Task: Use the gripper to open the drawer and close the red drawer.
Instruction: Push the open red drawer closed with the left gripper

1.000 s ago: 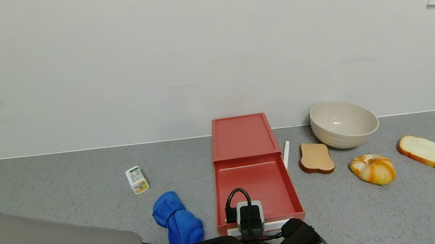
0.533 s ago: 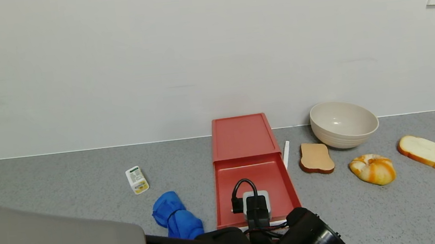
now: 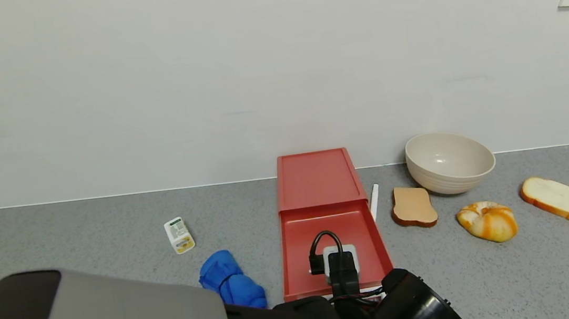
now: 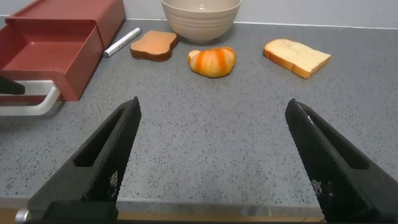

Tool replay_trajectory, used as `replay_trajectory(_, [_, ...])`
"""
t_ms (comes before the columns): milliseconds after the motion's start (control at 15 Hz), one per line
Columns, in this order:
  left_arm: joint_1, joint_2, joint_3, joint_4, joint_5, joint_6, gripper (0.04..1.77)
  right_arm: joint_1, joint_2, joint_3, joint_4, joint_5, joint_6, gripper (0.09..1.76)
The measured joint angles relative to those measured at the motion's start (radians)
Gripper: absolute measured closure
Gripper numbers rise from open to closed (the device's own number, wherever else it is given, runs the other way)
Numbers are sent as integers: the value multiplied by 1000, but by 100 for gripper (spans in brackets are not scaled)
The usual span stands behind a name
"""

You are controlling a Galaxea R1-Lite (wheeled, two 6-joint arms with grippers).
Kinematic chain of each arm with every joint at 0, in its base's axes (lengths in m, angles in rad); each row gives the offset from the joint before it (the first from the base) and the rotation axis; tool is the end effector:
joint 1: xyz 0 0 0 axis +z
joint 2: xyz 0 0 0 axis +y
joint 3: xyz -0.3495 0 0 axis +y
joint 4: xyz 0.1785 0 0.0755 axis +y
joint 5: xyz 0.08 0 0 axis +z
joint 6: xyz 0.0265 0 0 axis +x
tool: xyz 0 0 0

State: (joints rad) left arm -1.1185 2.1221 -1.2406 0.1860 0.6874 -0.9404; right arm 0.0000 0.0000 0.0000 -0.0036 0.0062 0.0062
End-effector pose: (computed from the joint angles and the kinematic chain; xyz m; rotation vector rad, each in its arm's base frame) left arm 0.1914 -0.3554 0.1200 -0.0510 0.7459 -0.0438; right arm -0.0645 0.0002 0.0759 0.0062 -0.0036 0.0062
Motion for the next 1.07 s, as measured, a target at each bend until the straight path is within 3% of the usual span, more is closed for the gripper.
replay_trajectory(800, [16, 39, 8, -122, 102, 74, 9, 0, 0, 0, 0, 0, 0, 14])
replay_trajectory(1067, [32, 50, 5, -139, 108, 89, 9, 0, 0, 0, 0, 0, 0, 14])
